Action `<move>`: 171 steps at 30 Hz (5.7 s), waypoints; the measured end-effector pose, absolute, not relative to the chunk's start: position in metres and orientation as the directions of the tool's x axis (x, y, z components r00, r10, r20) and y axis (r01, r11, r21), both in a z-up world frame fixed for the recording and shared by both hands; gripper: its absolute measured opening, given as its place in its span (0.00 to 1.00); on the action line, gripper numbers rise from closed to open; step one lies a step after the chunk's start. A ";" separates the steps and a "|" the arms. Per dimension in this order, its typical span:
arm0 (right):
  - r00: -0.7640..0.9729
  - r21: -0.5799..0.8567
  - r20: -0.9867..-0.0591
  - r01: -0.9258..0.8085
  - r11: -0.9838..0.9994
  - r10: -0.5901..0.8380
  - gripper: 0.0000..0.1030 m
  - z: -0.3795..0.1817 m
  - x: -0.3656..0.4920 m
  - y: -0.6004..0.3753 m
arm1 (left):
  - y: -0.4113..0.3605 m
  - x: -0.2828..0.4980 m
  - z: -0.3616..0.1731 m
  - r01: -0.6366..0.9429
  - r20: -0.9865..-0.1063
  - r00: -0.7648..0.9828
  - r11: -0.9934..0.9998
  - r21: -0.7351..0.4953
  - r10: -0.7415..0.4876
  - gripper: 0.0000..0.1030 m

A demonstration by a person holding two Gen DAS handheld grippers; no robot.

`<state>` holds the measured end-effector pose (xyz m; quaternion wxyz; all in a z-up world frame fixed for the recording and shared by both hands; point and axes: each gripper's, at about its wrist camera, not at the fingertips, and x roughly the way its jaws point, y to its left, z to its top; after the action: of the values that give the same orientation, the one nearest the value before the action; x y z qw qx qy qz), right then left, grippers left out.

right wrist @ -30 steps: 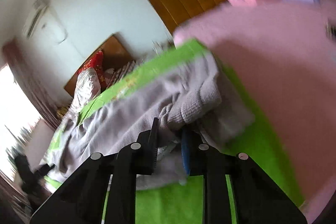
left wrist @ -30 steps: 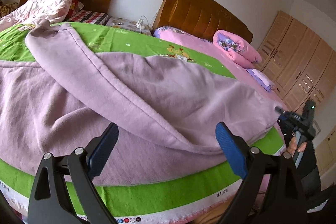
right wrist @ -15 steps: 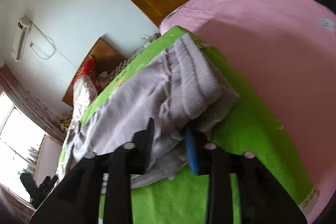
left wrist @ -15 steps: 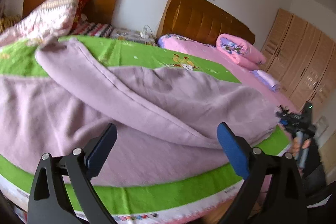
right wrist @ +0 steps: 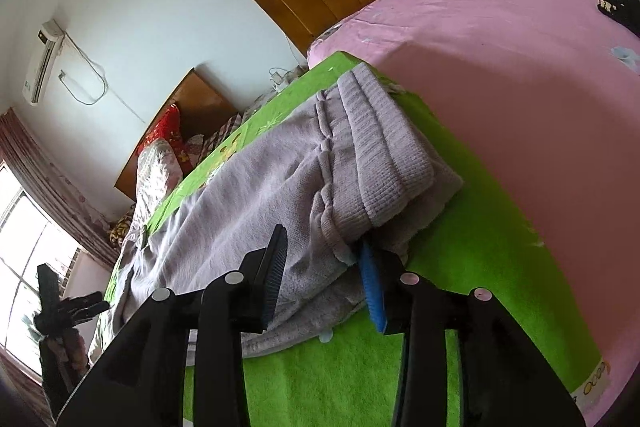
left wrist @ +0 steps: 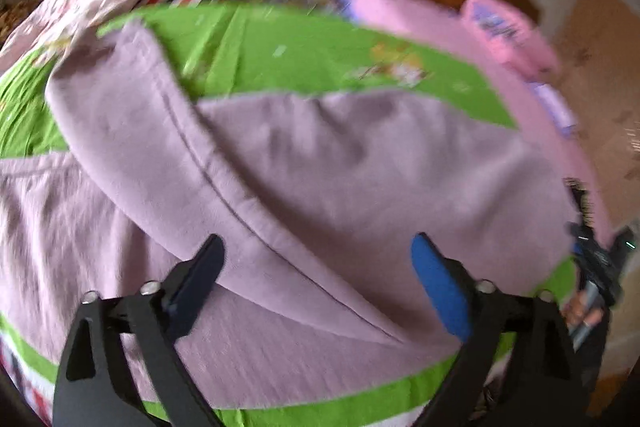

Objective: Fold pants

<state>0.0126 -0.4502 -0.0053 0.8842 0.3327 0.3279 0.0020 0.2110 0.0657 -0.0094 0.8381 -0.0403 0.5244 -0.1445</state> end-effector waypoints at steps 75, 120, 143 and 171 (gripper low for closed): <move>0.601 0.088 -0.770 -0.229 0.969 0.212 0.57 0.027 0.027 -0.247 | 0.168 0.096 -0.049 0.147 -0.590 0.660 0.850 -0.506 -0.465 0.69; 0.053 0.240 -0.691 -0.924 0.299 0.721 0.10 0.108 0.204 0.229 | 0.437 0.094 -0.034 -0.427 -0.571 0.821 0.642 -0.637 -0.020 0.93; 0.132 0.218 -0.766 -0.868 0.446 0.630 0.58 0.072 0.281 0.185 | 0.325 0.121 -0.026 -0.163 -0.662 0.735 0.986 0.041 0.149 0.93; -0.033 0.383 -0.750 -0.836 0.393 0.660 0.60 0.048 0.295 0.262 | 0.508 0.125 -0.114 -0.228 -0.361 0.901 0.447 -0.865 -0.239 0.46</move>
<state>0.2953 0.2619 0.0476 0.6891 -0.0930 0.4710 0.5428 0.1249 0.5083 -0.1143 0.8211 -0.5259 0.2221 -0.0035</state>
